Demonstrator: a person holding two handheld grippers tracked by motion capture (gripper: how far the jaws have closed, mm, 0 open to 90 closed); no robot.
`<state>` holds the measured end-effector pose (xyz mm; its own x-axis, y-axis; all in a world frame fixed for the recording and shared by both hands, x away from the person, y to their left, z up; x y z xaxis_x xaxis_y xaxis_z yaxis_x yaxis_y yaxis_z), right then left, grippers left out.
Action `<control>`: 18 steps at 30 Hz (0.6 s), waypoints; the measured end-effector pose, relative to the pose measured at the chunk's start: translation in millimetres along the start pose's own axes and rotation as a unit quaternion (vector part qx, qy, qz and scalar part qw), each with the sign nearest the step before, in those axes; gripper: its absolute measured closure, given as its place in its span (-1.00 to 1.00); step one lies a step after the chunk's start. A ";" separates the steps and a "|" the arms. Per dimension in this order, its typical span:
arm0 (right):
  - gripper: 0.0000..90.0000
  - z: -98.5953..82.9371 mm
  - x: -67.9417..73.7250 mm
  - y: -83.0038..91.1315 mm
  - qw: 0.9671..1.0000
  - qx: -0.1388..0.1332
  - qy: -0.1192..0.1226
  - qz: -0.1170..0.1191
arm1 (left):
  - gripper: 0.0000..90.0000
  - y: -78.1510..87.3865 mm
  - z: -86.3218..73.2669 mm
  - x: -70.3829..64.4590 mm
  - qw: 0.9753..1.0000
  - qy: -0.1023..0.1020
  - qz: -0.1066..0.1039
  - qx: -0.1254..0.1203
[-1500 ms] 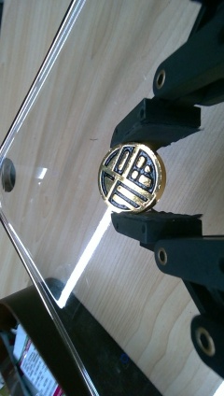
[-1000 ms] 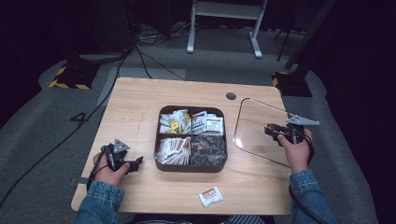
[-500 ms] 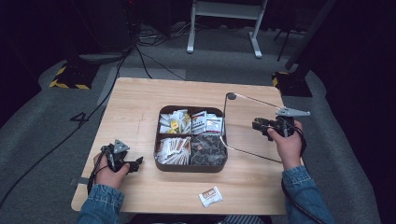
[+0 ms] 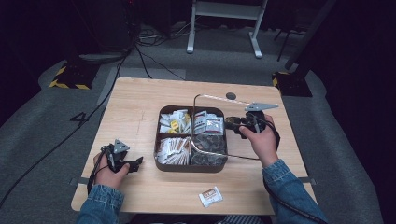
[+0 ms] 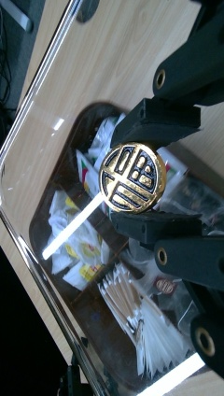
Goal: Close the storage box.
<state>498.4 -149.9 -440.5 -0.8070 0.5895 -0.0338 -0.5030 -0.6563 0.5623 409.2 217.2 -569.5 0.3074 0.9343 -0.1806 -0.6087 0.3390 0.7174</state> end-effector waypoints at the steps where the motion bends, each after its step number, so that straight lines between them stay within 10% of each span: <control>1: 0.30 5.8 7.2 -7.7 1.000 0.006 0.006 0.004 | -0.58 0.0 0.0 -0.1 1.000 0.001 0.000 0.000; 18: 0.30 33.1 38.4 -51.6 0.999 0.023 0.024 0.015 | -0.59 -1.0 1.0 0.2 1.000 -0.004 -0.004 0.003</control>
<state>503.6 -77.8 -443.5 -0.8360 0.5461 -0.0544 -0.4643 -0.6509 0.6006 410.6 217.0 -569.5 0.3178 0.9308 -0.1809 -0.6025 0.3455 0.7195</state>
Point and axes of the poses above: each handheld gripper's, and its own axes: y roughly backward along the jaws, z roughly out of its top, x roughly to its left, the point moved 9 cm from there along -y, roughly forward along the jaws, and after that the axes turned 13 degrees about y, right-handed, at the moved point
